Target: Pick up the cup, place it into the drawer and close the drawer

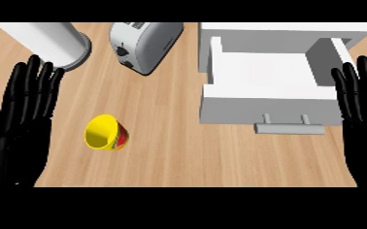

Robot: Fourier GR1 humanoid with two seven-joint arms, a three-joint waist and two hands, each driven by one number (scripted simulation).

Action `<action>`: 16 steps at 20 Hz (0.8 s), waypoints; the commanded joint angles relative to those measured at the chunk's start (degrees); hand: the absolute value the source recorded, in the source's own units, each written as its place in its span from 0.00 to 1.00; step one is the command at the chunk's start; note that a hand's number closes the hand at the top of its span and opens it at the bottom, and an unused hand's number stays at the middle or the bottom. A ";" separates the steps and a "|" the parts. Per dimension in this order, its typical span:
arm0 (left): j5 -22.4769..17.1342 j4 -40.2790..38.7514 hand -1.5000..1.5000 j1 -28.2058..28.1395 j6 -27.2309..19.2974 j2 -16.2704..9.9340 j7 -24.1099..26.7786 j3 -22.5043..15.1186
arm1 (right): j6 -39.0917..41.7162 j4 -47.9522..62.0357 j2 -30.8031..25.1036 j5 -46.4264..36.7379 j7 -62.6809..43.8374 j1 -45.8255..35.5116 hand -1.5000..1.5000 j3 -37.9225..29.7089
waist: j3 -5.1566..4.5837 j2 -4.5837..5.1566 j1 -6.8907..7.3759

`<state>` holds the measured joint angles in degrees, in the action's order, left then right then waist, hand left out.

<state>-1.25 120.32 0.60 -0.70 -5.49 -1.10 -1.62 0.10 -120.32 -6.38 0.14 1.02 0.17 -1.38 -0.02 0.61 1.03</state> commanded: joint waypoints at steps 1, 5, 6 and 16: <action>1.71 -1.05 0.00 -0.29 0.15 1.73 0.59 -2.72 | -1.29 0.89 1.78 -1.26 -0.86 -1.66 0.00 1.09 | 0.02 -0.63 -1.00; -7.96 2.86 0.00 -4.19 10.91 -2.73 2.30 -3.46 | -2.40 4.69 2.91 -3.01 2.06 -1.97 0.00 1.52 | 0.01 -0.59 -0.47; -8.57 5.29 0.00 -6.77 12.60 -3.10 0.92 -5.85 | -1.72 0.68 2.04 -1.89 -0.37 -0.76 0.00 1.26 | 0.00 -0.73 -0.62; -24.31 -0.76 0.00 -16.11 17.86 -2.80 -0.86 3.25 | 2.87 0.77 -1.66 -0.70 -5.84 -2.48 0.00 -0.24 | 0.01 -0.67 -0.81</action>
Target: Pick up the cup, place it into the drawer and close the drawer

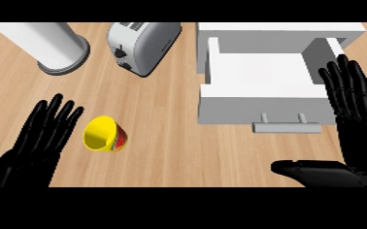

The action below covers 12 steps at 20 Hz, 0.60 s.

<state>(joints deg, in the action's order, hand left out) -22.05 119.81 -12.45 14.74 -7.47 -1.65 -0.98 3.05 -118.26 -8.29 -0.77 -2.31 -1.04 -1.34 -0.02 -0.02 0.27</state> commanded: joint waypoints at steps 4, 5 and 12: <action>0.88 -7.96 0.00 -0.46 2.50 0.83 3.51 3.49 | 1.95 4.62 -0.09 0.11 3.40 -1.38 0.00 -1.49 | 0.02 0.02 -0.16; 1.20 -9.63 0.00 0.64 2.68 -0.21 3.32 4.75 | 0.71 5.10 0.05 0.13 -0.34 -5.90 0.00 -1.58 | 0.01 0.04 -0.08; 7.60 -18.26 0.00 0.05 2.73 0.37 9.84 7.48 | 2.86 9.59 -0.17 0.90 6.73 -3.05 0.00 -3.81 | 0.02 0.05 -0.12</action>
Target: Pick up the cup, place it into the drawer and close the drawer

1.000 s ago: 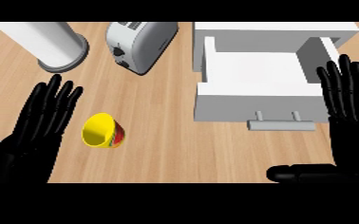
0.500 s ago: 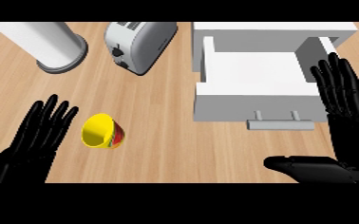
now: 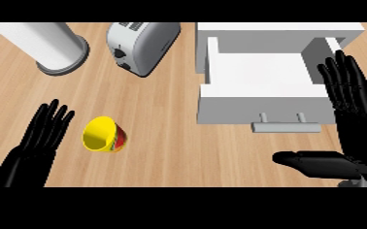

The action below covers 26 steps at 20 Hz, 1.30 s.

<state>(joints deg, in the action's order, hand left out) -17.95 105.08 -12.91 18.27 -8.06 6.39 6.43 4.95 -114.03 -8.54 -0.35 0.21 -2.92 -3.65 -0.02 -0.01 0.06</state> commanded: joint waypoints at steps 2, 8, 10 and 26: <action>6.04 -12.55 0.00 3.81 -0.05 -0.12 7.08 2.38 | 1.49 -1.70 -1.07 1.13 -0.66 1.18 0.00 -1.62 | 0.00 0.02 -0.29; 11.11 -22.44 0.00 5.07 -0.78 0.07 13.09 2.85 | -0.53 -1.53 1.33 -1.99 -1.35 -0.23 0.00 0.62 | 0.01 0.01 -0.11; 11.78 -31.26 0.00 5.54 1.93 -3.02 19.13 5.75 | -0.39 2.67 1.53 -2.36 0.05 -2.34 0.00 0.97 | -0.02 0.11 -0.03; 16.01 -72.41 0.00 26.77 2.06 -6.29 40.84 9.78 | -0.04 -1.60 3.76 -3.76 -2.80 -1.09 0.00 3.14 | -0.04 0.08 -0.46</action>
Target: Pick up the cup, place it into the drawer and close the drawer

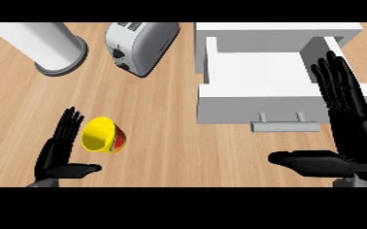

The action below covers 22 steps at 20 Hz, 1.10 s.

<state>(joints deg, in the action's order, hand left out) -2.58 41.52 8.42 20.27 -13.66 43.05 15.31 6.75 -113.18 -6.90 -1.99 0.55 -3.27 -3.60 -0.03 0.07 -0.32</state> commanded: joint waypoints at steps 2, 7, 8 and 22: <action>1.77 -14.14 0.00 6.14 1.10 -2.65 9.94 1.13 | 1.03 1.14 -0.75 1.74 -0.62 -2.31 0.00 -1.86 | -0.02 0.03 -0.04; 3.01 -20.77 0.00 11.54 -2.61 -1.16 12.75 0.92 | -0.13 0.67 0.36 -1.75 -2.00 -2.75 0.00 1.37 | -0.08 0.13 -0.37; 4.06 -23.29 0.00 9.11 -1.07 -2.46 17.59 0.61 | 3.17 -2.07 -1.98 3.77 -1.63 0.37 0.00 -2.81 | -0.09 0.13 -0.59; 3.86 -27.88 0.00 15.00 0.84 -0.55 17.82 0.38 | 3.19 1.14 -1.71 4.73 -2.23 -2.76 0.00 -3.61 | -0.11 0.23 -0.58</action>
<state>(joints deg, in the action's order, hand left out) 1.49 14.58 22.59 16.15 -15.01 55.99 15.76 9.01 -112.18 -7.46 0.14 0.20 -4.71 -5.13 -0.15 0.32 -0.97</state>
